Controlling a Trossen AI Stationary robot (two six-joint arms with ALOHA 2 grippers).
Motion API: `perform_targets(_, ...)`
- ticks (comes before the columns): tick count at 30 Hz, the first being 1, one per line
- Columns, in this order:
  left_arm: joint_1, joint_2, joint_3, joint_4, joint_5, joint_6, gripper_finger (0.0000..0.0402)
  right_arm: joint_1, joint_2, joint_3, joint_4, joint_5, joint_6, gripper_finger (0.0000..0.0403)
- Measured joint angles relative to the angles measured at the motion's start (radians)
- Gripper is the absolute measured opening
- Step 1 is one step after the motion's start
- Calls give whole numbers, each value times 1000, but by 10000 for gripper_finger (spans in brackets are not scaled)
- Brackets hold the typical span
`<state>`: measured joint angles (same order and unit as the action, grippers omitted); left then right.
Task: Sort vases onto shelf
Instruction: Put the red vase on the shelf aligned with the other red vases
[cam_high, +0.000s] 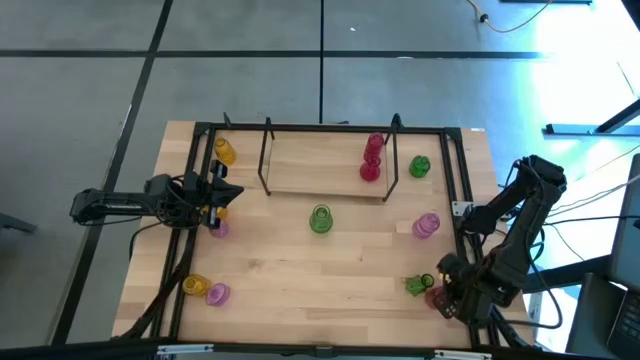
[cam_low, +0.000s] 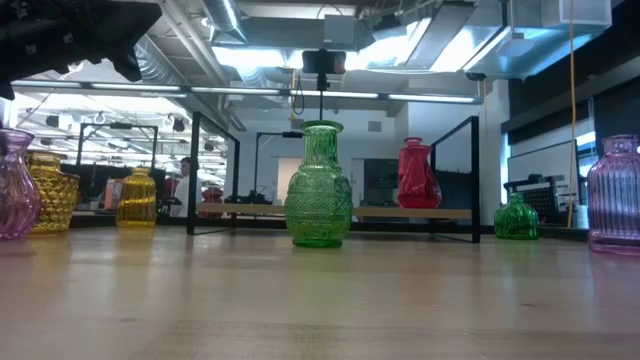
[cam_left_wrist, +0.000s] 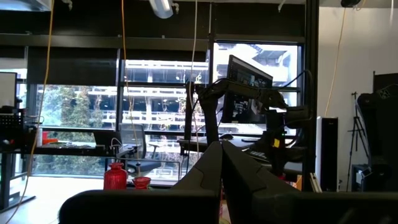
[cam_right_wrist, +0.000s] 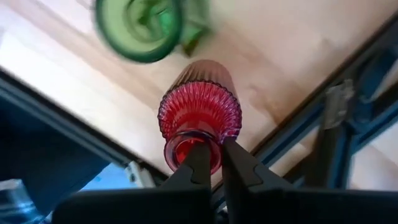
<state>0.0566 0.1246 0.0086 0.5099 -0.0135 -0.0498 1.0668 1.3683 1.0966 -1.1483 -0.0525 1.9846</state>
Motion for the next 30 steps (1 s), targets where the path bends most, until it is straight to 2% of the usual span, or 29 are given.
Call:
perform_targets(12,0,0,0,0,-4,0,1,-18,32,3,120,37,-55,1)
perform_targets(17,0,0,0,0,-22,0,1,-66,62,14,169,33,-154,0)
perform_targets(30,0,0,0,0,-22,0,1,-204,141,109,127,69,-434,0)
